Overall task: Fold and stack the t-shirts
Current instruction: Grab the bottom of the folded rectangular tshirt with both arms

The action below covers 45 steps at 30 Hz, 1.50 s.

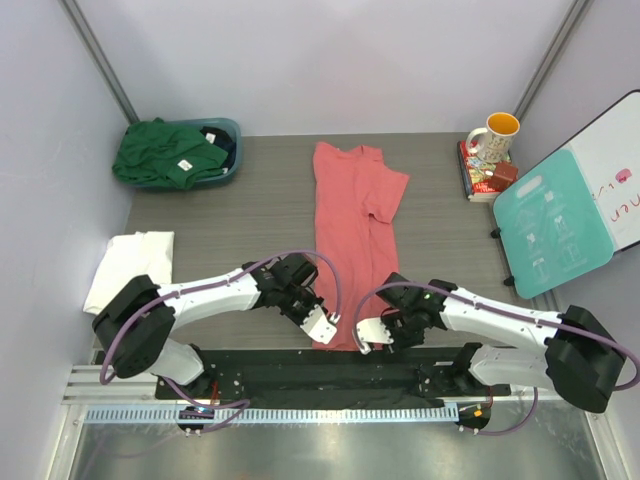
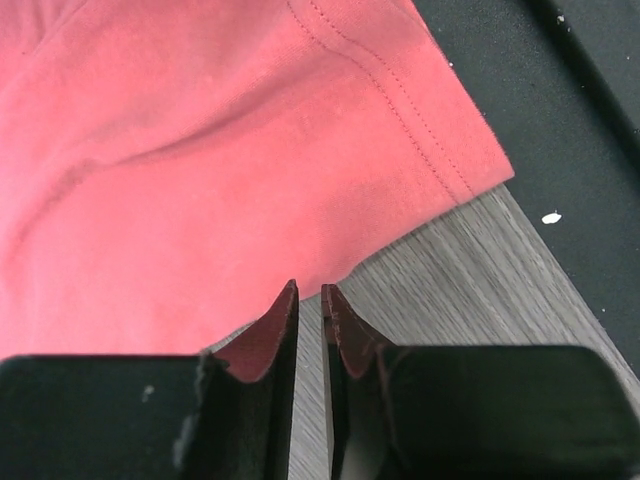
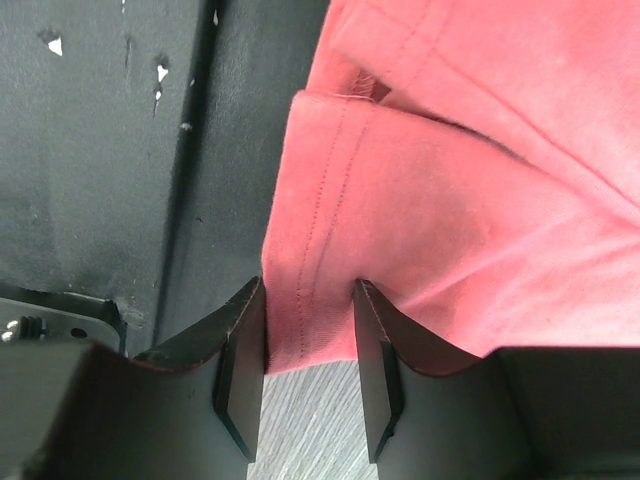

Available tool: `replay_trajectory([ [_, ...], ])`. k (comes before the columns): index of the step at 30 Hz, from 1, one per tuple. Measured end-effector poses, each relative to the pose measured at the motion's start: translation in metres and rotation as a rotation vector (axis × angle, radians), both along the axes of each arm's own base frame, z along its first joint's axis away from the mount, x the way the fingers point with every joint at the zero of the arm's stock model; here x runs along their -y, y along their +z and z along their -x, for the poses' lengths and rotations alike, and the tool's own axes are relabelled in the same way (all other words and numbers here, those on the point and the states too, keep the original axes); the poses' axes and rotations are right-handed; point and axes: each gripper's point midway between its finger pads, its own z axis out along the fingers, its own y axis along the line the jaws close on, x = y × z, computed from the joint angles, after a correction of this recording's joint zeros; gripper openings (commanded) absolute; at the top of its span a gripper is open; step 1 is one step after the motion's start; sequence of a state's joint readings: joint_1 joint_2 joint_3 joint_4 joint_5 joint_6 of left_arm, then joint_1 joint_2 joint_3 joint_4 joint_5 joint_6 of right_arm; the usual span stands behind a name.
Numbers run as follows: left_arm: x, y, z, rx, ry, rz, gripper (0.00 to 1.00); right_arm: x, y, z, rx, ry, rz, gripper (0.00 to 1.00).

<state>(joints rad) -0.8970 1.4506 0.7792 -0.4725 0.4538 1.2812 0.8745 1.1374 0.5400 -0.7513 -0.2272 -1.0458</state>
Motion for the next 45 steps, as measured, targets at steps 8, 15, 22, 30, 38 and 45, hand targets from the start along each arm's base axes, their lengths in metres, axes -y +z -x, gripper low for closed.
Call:
replay_trajectory([
  [8, -0.007, 0.007, 0.003, -0.021, 0.047, -0.009, 0.64, -0.033, 0.021, -0.061, 0.226, -0.029, -0.107, 0.21],
  [15, -0.008, 0.015, 0.012, -0.017, 0.042, 0.012, 0.67, -0.048, 0.034, -0.085, 0.333, -0.026, -0.171, 0.37],
  [22, -0.006, 0.011, 0.025, -0.05, 0.006, 0.012, 0.67, -0.041, 0.022, -0.081, 0.329, -0.022, -0.152, 0.01],
  [30, -0.001, -0.006, 0.041, -0.15, -0.031, -0.009, 0.57, -0.037, 0.022, -0.083, 0.332, -0.039, -0.15, 0.01],
  [38, 0.018, -0.008, 0.049, -0.194, -0.04, 0.024, 0.52, -0.034, 0.022, -0.086, 0.334, -0.056, -0.144, 0.01],
  [45, 0.028, -0.007, 0.055, -0.213, -0.045, 0.05, 0.52, -0.03, 0.022, -0.089, 0.337, -0.071, -0.141, 0.01],
])
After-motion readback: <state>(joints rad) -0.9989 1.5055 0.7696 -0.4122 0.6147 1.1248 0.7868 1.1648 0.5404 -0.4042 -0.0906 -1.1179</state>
